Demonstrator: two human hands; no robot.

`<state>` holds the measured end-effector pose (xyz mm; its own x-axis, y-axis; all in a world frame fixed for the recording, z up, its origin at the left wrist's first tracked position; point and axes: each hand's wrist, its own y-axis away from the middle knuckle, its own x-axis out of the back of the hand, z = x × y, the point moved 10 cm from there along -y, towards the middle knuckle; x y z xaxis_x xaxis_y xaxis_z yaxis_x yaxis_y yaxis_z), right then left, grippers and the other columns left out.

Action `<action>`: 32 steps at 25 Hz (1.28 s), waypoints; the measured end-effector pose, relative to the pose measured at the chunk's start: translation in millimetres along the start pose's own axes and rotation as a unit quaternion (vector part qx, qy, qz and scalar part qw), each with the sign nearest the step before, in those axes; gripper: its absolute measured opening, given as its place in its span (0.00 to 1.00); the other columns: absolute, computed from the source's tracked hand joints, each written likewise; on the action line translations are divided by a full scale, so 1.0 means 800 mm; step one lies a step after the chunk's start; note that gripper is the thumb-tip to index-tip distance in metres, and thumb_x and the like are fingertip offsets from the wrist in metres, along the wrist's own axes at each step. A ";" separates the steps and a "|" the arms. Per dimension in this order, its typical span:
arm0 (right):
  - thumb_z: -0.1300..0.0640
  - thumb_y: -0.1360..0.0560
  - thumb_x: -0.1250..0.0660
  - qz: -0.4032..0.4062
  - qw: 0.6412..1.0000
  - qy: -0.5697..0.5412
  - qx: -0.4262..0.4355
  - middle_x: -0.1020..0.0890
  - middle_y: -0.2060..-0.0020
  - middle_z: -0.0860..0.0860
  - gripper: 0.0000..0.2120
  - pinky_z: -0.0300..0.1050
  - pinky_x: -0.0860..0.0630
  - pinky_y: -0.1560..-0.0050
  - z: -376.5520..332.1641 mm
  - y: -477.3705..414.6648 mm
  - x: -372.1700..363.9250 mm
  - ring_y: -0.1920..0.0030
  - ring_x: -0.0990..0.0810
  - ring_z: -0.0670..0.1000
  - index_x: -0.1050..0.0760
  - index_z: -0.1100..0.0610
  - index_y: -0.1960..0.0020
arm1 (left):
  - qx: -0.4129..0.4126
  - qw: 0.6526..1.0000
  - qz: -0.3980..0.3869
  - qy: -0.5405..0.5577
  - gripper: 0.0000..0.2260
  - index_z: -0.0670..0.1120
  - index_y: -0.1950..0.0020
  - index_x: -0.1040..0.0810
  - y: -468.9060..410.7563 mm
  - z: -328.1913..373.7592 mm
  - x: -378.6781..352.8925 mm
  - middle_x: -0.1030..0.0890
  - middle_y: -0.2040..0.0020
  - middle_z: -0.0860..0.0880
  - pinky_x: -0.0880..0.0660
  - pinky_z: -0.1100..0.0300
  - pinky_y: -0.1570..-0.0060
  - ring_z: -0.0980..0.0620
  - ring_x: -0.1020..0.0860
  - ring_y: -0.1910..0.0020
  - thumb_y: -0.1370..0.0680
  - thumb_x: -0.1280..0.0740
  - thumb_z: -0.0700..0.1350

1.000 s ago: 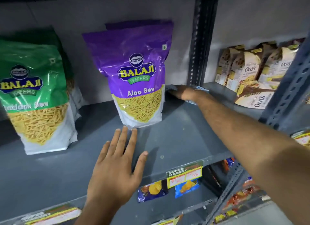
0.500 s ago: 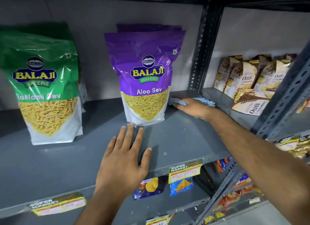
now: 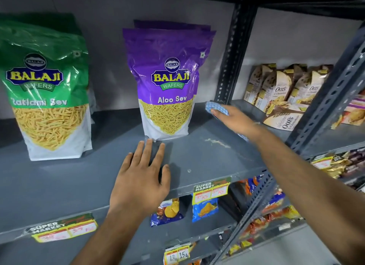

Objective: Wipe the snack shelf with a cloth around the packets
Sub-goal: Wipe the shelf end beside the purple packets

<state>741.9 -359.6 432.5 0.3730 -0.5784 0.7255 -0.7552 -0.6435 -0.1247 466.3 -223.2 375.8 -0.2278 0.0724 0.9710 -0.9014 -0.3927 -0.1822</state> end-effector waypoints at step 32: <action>0.45 0.17 0.40 0.061 0.988 0.125 0.062 0.18 0.36 0.46 0.18 0.48 0.25 0.32 -0.055 0.226 -0.042 0.36 0.20 0.47 0.28 0.44 0.28 | -0.012 0.999 0.020 0.022 0.35 0.53 0.13 0.50 0.004 -0.001 0.002 0.48 0.13 0.45 0.49 0.46 0.16 0.46 0.51 0.13 0.21 0.64 0.58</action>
<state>569.4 -434.8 415.4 0.1269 -0.5225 0.8432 -0.7088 -0.6424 -0.2914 462.6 -223.6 376.9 -0.2787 0.0975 0.9554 -0.9002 -0.3731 -0.2245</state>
